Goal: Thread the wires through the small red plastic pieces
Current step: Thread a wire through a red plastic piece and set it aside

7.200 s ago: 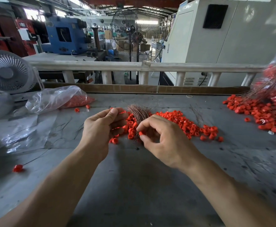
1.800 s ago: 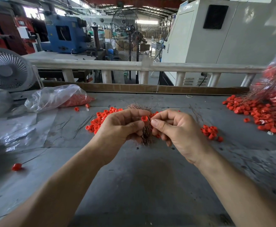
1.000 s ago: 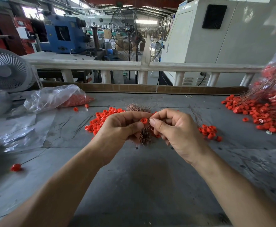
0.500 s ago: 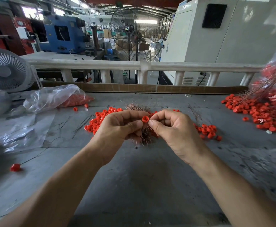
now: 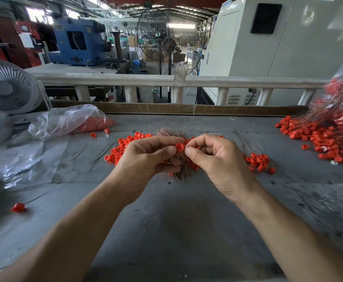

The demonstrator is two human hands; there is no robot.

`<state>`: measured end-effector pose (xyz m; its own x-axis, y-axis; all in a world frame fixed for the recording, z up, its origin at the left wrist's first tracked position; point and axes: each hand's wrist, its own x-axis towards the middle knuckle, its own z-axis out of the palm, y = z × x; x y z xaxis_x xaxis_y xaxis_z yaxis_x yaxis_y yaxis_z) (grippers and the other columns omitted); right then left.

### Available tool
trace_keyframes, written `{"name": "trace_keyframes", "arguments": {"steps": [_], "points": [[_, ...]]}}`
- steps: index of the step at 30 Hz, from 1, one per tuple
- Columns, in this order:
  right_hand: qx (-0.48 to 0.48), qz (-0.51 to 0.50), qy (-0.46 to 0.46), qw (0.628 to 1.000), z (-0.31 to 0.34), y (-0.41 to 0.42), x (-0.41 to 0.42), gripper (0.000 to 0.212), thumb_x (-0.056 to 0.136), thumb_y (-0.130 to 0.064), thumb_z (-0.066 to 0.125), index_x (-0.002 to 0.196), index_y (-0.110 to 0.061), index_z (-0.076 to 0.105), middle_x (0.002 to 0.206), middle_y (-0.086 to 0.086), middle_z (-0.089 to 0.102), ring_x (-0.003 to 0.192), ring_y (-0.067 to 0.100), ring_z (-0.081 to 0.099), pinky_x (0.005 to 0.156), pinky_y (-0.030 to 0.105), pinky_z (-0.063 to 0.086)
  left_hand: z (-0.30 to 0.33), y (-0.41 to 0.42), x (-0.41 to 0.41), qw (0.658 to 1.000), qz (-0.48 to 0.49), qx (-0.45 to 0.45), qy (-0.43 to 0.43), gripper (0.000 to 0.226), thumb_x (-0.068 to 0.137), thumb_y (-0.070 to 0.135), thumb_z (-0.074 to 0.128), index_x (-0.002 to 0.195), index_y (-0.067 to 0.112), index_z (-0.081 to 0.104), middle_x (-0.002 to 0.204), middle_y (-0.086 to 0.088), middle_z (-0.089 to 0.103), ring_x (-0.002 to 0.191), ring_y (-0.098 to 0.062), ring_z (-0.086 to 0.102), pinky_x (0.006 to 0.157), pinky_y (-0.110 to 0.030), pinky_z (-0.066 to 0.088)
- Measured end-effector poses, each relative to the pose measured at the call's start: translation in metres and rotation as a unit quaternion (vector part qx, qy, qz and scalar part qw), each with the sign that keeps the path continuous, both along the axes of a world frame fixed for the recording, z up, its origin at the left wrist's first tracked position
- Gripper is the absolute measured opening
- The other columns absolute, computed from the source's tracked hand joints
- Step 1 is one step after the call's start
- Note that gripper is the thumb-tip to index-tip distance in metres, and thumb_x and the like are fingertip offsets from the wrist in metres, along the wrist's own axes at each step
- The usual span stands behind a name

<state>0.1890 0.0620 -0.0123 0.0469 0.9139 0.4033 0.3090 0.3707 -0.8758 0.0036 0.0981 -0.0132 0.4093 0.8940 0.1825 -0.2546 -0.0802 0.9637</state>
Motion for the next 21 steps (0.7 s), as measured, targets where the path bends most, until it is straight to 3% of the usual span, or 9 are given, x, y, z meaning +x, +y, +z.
{"name": "trace_keyframes", "arguments": {"steps": [3, 8, 13, 17, 21], "points": [[0.001, 0.012, 0.002, 1.0, 0.0006, -0.0002, -0.0002, 0.007, 0.092, -0.017, 0.072, 0.086, -0.02, 0.074, 0.073, 0.005, 0.073, 0.067, 0.008, 0.062, 0.064, 0.022, 0.049, 0.0008, -0.0006, 0.0006, 1.0, 0.002, -0.009, -0.003, 0.024, 0.08, 0.01, 0.068, 0.099, 0.016, 0.082, 0.09, -0.011, 0.074, 0.076, -0.017, 0.069, 0.071, -0.029, 0.06], [-0.037, 0.039, 0.034, 0.998, 0.0017, -0.0006, -0.0006, 0.014, 0.098, -0.011, 0.063, 0.087, -0.016, 0.071, 0.056, -0.012, 0.053, 0.05, 0.0, 0.044, 0.048, 0.011, 0.034, 0.0025, -0.0011, 0.001, 1.0, 0.01, -0.023, -0.014, 0.023, 0.079, 0.01, 0.068, 0.096, 0.014, 0.082, 0.091, -0.012, 0.075, 0.075, -0.017, 0.069, 0.07, -0.029, 0.06], [-0.085, 0.062, 0.077, 0.991, 0.0029, -0.0013, -0.0023, 0.018, 0.1, -0.006, 0.052, 0.098, -0.015, 0.067, 0.06, -0.004, 0.056, 0.05, 0.005, 0.044, 0.043, 0.018, 0.033, 0.0053, -0.0013, 0.0014, 0.999, 0.021, -0.031, -0.034, 0.019, 0.078, 0.01, 0.068, 0.091, 0.012, 0.082, 0.09, -0.014, 0.075, 0.071, -0.018, 0.07, 0.066, -0.028, 0.06], [-0.107, 0.067, 0.074, 0.989, 0.0013, 0.0006, -0.0033, 0.021, 0.087, -0.022, 0.055, 0.103, -0.02, 0.068, 0.064, 0.001, 0.061, 0.054, 0.012, 0.049, 0.044, 0.026, 0.036, 0.0065, -0.003, 0.0008, 0.998, 0.009, -0.032, -0.045, 0.019, 0.08, 0.011, 0.068, 0.094, 0.011, 0.08, 0.102, -0.019, 0.076, 0.077, -0.02, 0.074, 0.067, -0.028, 0.061], [-0.122, 0.084, 0.064, 0.987, 0.0, -0.0007, -0.0047, 0.024, 0.085, -0.024, 0.054, 0.105, -0.021, 0.068, 0.066, 0.001, 0.065, 0.057, 0.015, 0.056, 0.045, 0.029, 0.041, 0.0067, -0.0039, 0.0008, 0.997, -0.002, -0.048, -0.057, 0.018, 0.081, 0.011, 0.069, 0.095, 0.01, 0.079, 0.107, -0.022, 0.075, 0.082, -0.023, 0.077, 0.067, -0.027, 0.061]]}}
